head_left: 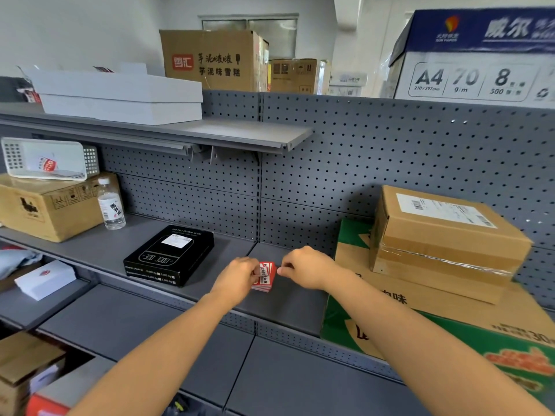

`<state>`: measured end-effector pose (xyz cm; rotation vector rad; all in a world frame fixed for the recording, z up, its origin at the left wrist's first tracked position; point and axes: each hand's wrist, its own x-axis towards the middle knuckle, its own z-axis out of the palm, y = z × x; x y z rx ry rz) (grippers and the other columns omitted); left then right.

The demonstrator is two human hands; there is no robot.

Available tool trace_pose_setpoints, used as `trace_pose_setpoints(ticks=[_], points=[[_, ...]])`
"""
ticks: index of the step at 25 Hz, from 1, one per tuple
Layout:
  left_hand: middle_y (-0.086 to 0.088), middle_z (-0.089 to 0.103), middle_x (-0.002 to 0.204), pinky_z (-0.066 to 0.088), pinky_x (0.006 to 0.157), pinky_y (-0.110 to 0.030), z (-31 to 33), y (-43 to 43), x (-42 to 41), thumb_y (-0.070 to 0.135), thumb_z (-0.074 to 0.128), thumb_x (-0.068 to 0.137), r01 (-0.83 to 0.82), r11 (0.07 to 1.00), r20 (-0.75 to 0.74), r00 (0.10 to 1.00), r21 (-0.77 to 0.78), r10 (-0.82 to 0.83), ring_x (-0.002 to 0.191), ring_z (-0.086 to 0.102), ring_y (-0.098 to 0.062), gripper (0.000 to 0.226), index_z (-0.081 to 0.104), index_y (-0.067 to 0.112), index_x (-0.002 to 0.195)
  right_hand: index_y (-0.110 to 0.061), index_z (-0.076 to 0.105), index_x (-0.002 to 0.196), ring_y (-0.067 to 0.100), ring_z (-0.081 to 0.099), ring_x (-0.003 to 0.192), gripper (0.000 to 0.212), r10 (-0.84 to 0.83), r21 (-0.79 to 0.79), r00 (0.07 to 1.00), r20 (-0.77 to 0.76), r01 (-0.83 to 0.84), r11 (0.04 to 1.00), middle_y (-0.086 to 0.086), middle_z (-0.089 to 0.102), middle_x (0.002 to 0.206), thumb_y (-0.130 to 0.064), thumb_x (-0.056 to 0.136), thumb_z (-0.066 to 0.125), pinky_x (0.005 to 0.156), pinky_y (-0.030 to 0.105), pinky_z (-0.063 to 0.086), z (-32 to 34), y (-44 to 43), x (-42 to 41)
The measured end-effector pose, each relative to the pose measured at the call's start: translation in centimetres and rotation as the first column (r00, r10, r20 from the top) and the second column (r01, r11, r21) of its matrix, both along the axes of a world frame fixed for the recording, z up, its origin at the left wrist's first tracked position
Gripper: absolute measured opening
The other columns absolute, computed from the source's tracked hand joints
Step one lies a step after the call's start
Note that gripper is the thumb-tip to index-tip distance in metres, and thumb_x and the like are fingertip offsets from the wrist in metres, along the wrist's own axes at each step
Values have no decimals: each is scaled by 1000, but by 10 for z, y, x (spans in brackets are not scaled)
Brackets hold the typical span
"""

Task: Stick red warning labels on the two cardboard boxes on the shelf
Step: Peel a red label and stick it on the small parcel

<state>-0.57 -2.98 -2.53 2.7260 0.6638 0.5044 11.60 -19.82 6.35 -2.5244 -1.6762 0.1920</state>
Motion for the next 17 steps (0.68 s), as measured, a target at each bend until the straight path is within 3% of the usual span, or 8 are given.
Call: trace_pose_setpoints(ticks=[4,6,8,10,12,15,17], points=[[1,62,89,46,75,-30,4,-7,1,8,73,89,-24,990,101,994,-142,38,87,57,-18,7,68,11,85,-13,71,96,30,65,83,34,-17,30,1000,-13,17,999,8,67,89,-41,104,53,75,41,58,-1,-1,1],[6,63,86,46,74,-30,15,-15,1,9,72,90,-28,993,254,965,-118,57,85,56,-17,15,65,19,81,-8,68,85,30,66,78,36,-46,117,997,-64,53,992,12,69,83,-36,104,54,73,43,59,1,-1,3],[11,60,84,41,73,-22,38,-30,2,12,71,91,-18,999,402,915,-28,27,84,50,-13,11,65,17,84,-5,66,76,23,62,66,44,-95,269,973,-209,151,951,16,71,77,-37,103,55,68,39,57,10,-3,0],[13,57,86,36,73,-13,69,-47,6,15,70,92,-2,998,518,855,56,-28,85,44,-9,6,66,15,88,-6,73,82,16,65,62,45,-104,404,886,-452,307,862,9,75,77,-42,103,54,63,33,56,29,-8,-6],[12,57,89,34,76,-10,101,-64,12,12,72,91,30,991,606,789,128,-102,87,42,-7,6,66,13,89,-11,76,88,12,70,65,37,-4,509,763,-646,435,743,3,77,82,-39,103,57,59,27,55,54,-21,-12],[8,61,94,38,81,-15,139,-87,28,10,73,88,77,975,677,708,209,-201,93,46,-9,8,67,12,93,-5,74,96,11,64,64,24,122,586,648,-752,573,573,5,74,83,-24,102,60,57,25,51,90,-50,-10],[5,64,102,45,86,-24,154,-105,39,18,70,90,123,970,695,679,210,-236,100,52,-14,11,69,13,100,-3,73,98,11,61,63,20,181,591,593,-784,625,511,4,72,81,-18,100,61,57,25,49,108,-73,-6]])
